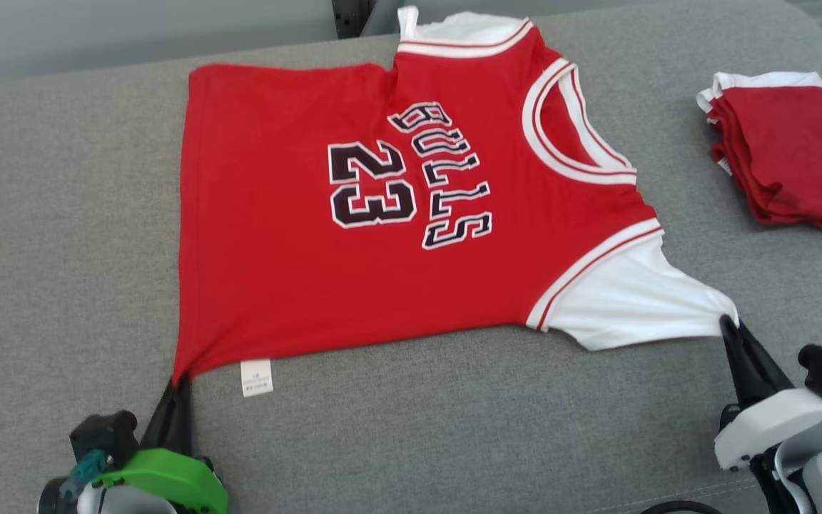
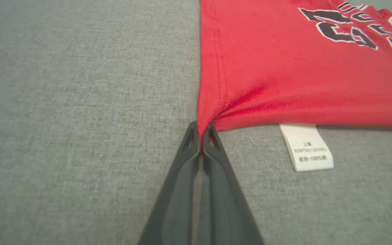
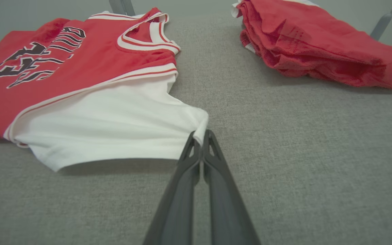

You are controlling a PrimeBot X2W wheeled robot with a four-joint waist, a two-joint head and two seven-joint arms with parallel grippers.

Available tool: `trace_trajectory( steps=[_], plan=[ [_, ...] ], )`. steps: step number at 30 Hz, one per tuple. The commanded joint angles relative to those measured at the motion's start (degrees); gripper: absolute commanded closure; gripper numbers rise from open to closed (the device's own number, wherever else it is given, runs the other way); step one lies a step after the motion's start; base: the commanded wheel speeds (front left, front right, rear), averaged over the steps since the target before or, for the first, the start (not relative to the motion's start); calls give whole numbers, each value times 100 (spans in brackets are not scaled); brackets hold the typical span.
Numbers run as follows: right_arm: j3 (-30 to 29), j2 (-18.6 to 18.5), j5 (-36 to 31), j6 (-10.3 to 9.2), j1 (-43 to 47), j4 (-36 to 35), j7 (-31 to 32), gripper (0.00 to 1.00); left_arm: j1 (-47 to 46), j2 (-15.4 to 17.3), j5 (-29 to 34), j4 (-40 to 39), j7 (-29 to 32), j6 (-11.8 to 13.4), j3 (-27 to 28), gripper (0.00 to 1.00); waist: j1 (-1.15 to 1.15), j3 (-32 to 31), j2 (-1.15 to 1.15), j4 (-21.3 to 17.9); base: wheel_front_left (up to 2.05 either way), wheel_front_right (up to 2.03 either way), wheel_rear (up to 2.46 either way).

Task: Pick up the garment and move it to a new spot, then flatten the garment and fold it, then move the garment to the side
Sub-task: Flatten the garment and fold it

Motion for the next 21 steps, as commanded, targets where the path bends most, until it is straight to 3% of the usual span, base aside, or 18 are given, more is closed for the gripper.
trace_trajectory(
  steps=[1, 8, 21],
  plan=[
    [-98, 11, -25, -24, 293, 55, -15, 100, 451, 4, 14, 111, 22, 31, 12, 100, 1, -841, 0, -3, 0, 0, 0],
    [-332, 204, -57, -26, 1061, 188, -15, 100, 1180, -129, -16, 22, 14, 31, 160, 100, 1, -1431, 0, 111, 0, 0, 0],
    [-318, 315, 111, -22, 1779, 64, -15, 100, 1839, -311, -120, -248, 12, 29, -136, 100, 1, -1628, 0, 343, 0, 0, 0]
  ],
)
